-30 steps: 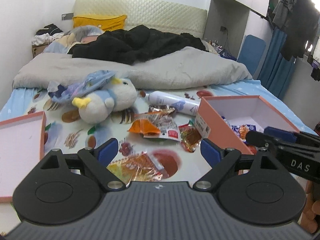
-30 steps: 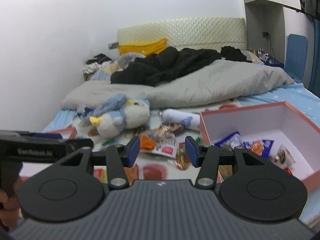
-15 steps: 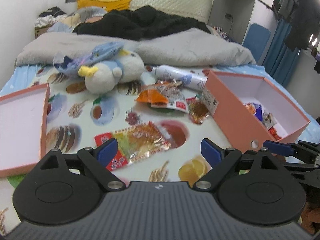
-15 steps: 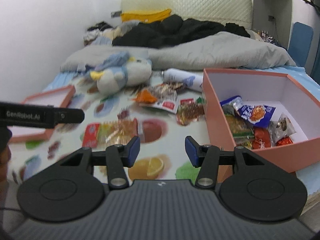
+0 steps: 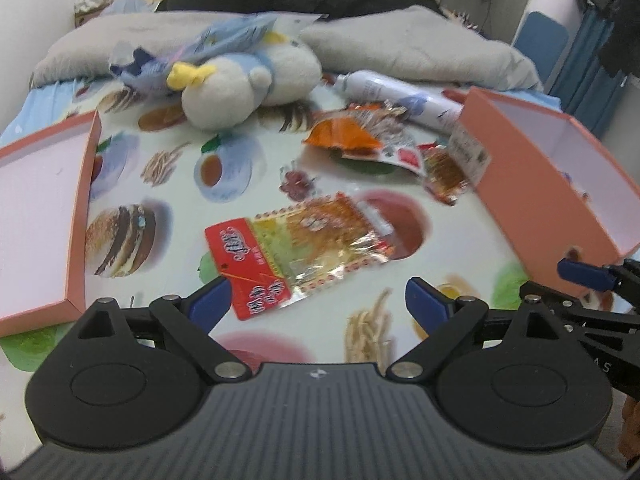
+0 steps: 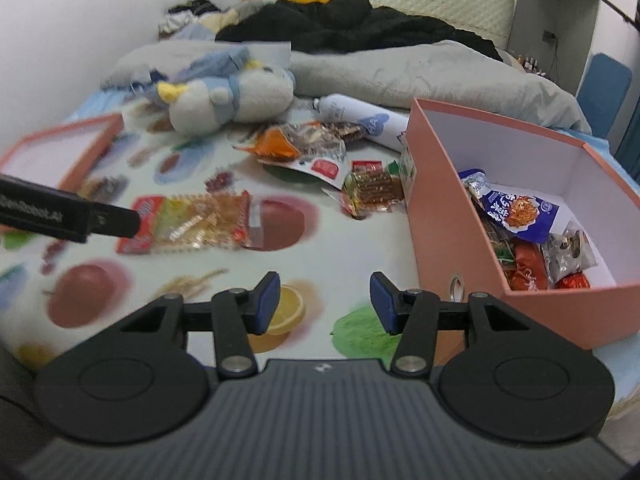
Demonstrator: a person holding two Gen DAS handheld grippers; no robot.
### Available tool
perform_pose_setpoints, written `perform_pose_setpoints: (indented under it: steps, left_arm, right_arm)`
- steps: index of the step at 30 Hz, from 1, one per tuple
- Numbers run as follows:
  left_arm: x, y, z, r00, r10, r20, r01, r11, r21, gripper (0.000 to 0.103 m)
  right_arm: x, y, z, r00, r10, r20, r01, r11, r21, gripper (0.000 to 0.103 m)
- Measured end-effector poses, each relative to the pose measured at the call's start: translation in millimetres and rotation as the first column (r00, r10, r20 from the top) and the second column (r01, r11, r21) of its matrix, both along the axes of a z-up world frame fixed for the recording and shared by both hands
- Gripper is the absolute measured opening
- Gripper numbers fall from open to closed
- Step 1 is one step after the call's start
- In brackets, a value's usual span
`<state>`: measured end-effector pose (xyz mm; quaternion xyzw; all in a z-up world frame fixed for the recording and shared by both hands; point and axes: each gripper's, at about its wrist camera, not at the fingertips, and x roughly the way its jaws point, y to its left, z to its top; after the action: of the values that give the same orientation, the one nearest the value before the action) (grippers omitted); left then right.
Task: Organize snacks
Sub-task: 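Withdraw both tools from the pink box back toward the snack pile, then lower both tools toward the clear squid bag and brown chocolate-stick packet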
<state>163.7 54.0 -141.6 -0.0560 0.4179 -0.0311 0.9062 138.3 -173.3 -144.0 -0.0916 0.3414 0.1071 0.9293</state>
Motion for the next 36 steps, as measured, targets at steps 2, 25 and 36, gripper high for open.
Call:
perform_pose_setpoints:
  steps: [2, 25, 36]
  left_arm:
    - [7.9, 6.7, -7.3, 0.999, 0.037, 0.005, -0.037, 0.999, 0.010, 0.097]
    - [126.7, 10.9, -64.1, 0.930, -0.348, -0.120, 0.359, 0.930, 0.082, 0.102]
    - [146.6, 13.3, -77.2, 0.903, -0.406, -0.139, 0.415, 0.909, 0.044, 0.103]
  right_arm:
    - [9.4, 3.1, -6.0, 1.000, 0.010, -0.004, -0.011, 1.000, -0.017, 0.052]
    - [152.6, 47.2, -59.6, 0.993, 0.120, -0.013, -0.120, 0.959, -0.259, 0.051]
    - [165.5, 52.6, -65.4, 0.985, 0.164, -0.047, -0.171, 0.948, -0.268, 0.023]
